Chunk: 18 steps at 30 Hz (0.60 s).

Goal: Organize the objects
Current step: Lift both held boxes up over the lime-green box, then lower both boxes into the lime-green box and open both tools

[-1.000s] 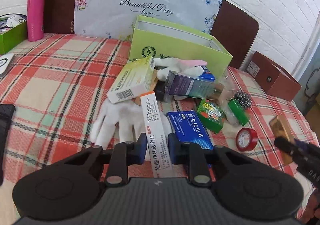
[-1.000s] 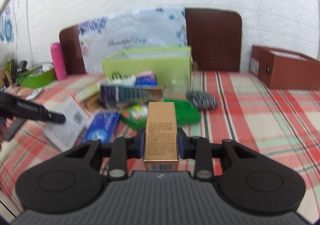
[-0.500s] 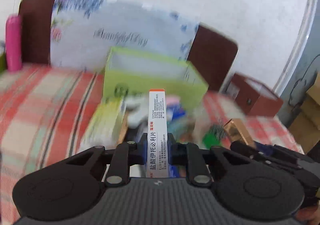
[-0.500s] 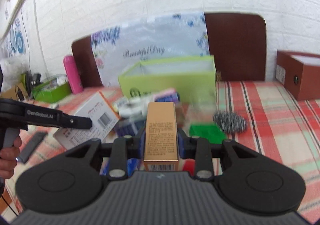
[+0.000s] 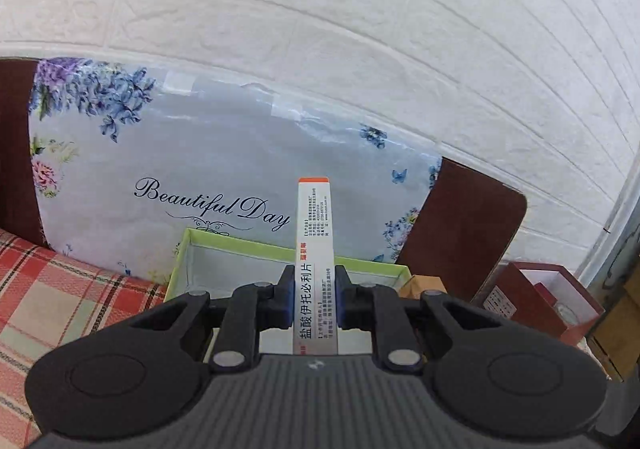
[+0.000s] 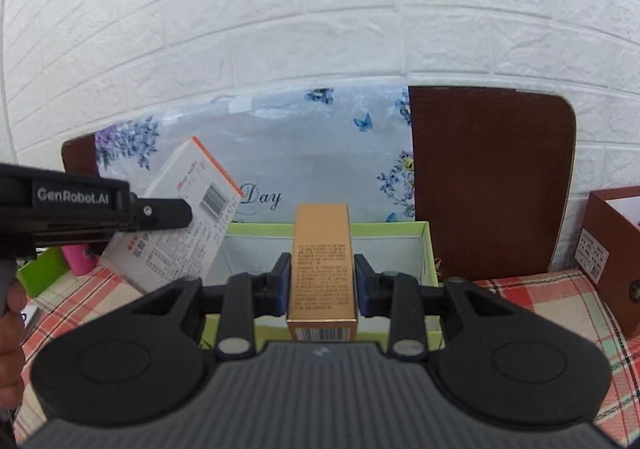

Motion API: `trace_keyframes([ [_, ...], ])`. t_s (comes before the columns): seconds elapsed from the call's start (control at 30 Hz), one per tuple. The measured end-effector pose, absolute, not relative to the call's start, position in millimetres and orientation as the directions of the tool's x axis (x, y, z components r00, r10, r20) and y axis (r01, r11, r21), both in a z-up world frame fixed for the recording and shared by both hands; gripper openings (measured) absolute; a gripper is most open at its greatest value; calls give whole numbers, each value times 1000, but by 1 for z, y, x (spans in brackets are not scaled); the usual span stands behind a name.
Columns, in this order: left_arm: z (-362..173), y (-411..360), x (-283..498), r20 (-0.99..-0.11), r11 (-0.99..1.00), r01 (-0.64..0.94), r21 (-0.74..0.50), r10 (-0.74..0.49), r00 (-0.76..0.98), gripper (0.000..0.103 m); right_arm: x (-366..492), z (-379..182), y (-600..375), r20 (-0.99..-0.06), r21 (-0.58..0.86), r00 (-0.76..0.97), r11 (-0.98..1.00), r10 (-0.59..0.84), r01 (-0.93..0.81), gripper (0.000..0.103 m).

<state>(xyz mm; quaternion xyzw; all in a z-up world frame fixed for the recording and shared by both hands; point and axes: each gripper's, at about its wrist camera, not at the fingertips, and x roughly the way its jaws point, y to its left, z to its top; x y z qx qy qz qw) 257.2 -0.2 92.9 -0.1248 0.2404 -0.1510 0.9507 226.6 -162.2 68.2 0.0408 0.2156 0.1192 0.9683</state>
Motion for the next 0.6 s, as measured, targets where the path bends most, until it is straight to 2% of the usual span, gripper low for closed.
trace_keyframes([
  [0.17, 67, 6, 297, -487, 935, 178, -307, -315, 815, 18, 274, 50, -151, -472, 131, 849, 971, 239, -201, 31],
  [0.33, 52, 10, 314, -503, 938, 182, -296, -315, 805, 19, 303, 27, -145, -543, 141, 806, 972, 235, -189, 31],
  [0.37, 50, 10, 317, -499, 940, 178, -293, -309, 810, 22, 309, 23, -143, -554, 135, 800, 973, 231, -188, 31],
  [0.4, 49, 9, 318, -498, 942, 176, -286, -303, 812, 48, 313, 19, -142, -566, 128, 792, 973, 230, -191, 31],
  [0.43, 47, 7, 321, -508, 949, 165, -268, -285, 813, 84, 315, 17, -140, -572, 120, 788, 973, 230, -197, 39],
  [0.47, 46, 6, 320, -504, 960, 144, -239, -250, 826, 92, 316, 16, -139, -574, 108, 786, 973, 229, -204, 49],
  [0.5, 45, 6, 316, -482, 970, 119, -212, -210, 850, 93, 314, 16, -139, -566, 95, 793, 973, 225, -208, 67],
  [0.57, 47, 9, 311, -473, 973, 119, -200, -202, 858, 93, 307, 22, -141, -528, 75, 818, 972, 228, -222, 76],
  [0.6, 49, 11, 307, -469, 967, 133, -217, -223, 855, 93, 304, 27, -143, -513, 70, 827, 972, 229, -226, 85],
])
